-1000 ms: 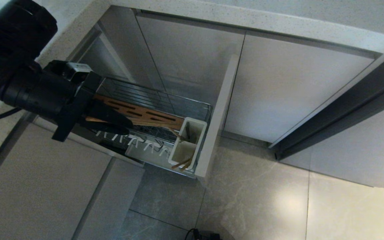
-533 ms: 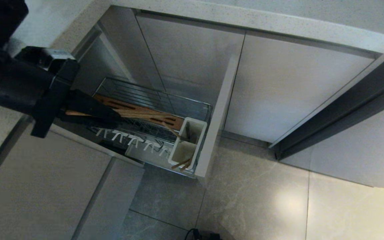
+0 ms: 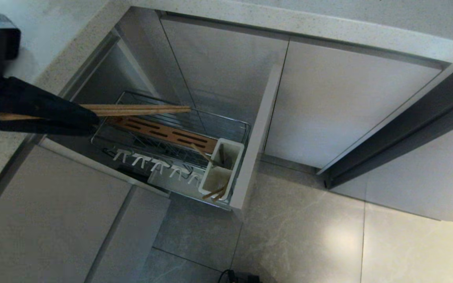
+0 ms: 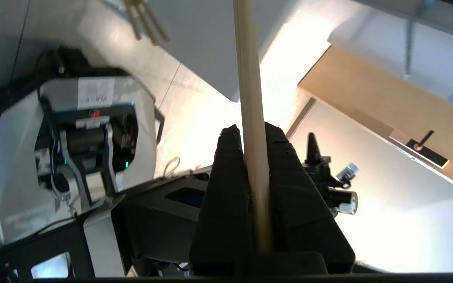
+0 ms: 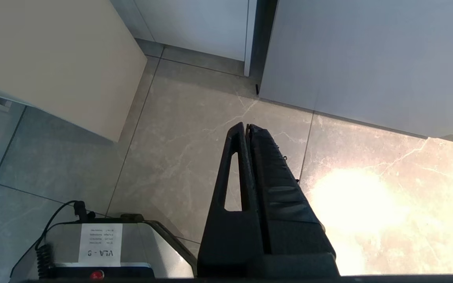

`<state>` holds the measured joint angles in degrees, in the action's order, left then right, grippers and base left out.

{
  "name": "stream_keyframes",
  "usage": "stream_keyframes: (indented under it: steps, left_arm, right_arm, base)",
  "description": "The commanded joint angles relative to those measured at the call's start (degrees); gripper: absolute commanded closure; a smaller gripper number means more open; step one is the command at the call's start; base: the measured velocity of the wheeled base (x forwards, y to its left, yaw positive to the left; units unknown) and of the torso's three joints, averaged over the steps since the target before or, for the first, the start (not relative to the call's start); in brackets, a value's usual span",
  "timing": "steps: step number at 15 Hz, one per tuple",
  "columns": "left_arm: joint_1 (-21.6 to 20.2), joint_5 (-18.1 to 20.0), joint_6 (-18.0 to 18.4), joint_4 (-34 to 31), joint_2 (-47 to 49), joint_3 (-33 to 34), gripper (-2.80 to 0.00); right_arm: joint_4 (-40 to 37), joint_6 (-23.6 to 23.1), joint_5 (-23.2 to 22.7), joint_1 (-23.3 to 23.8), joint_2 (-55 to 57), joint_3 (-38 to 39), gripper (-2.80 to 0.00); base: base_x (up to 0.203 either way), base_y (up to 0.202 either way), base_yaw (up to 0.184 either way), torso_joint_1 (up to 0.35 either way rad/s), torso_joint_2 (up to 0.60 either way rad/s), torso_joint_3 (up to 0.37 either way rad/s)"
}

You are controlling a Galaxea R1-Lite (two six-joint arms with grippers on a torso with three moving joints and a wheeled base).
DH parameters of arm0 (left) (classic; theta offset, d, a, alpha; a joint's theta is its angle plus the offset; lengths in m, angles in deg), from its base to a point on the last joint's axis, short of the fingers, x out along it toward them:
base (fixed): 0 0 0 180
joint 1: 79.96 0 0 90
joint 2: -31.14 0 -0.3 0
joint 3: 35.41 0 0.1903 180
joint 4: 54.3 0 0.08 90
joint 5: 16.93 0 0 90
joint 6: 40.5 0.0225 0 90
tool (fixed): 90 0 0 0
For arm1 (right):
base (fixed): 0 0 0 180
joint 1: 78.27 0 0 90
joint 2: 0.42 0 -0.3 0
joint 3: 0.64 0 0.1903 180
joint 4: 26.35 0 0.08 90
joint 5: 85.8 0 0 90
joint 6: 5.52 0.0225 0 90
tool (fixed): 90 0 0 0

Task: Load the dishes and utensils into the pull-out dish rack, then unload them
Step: Take the chopsticks out of the cupboard

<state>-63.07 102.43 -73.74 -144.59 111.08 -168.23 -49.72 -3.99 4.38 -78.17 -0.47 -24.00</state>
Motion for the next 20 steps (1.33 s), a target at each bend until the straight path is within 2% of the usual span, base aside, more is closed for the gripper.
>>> stream_keyframes:
  steps: [1, 7, 10, 12, 15, 17, 20]
  left_arm:
    - [0.1, 0.2, -0.2, -0.1, -4.7, 0.0, 0.00]
    - [0.3, 0.3, 1.6, 0.2, -13.4, 0.0, 0.00]
    - [0.1, -1.2, 3.0, 1.9, -17.2, -0.1, 0.00]
    - [-0.8, -4.5, 3.5, 3.6, -19.0, -0.1, 0.00]
    - [-4.5, -10.0, 7.2, 4.7, -20.6, -0.1, 0.00]
    - [-7.6, -13.7, 7.8, 6.8, -20.9, -0.1, 0.00]
    - [-11.6, -23.1, 8.9, 9.2, -20.4, -0.1, 0.00]
  right_arm:
    - [0.0, 0.0, 0.0, 0.0, 0.0, 0.0, 0.00]
    - [0.0, 0.0, 0.0, 0.0, 0.0, 0.0, 0.00]
    - [0.0, 0.0, 0.0, 0.0, 0.0, 0.0, 0.00]
    - [0.0, 0.0, 0.0, 0.0, 0.0, 0.0, 0.00]
    - [0.0, 0.0, 0.0, 0.0, 0.0, 0.0, 0.00]
    - [0.0, 0.0, 0.0, 0.0, 0.0, 0.0, 0.00]
    - [0.0, 0.0, 0.0, 0.0, 0.0, 0.0, 0.00]
  base:
    - [0.000, 0.000, 0.000, 0.000, 0.00, 0.000]
    - [0.000, 0.000, 0.000, 0.000, 0.00, 0.000]
    - [0.000, 0.000, 0.000, 0.000, 0.00, 0.000]
    - [0.000, 0.000, 0.000, 0.000, 0.00, 0.000]
    - [0.000, 0.000, 0.000, 0.000, 0.00, 0.000]
    - [0.000, 0.000, 0.000, 0.000, 0.00, 0.000]
    - [0.000, 0.000, 0.000, 0.000, 0.00, 0.000]
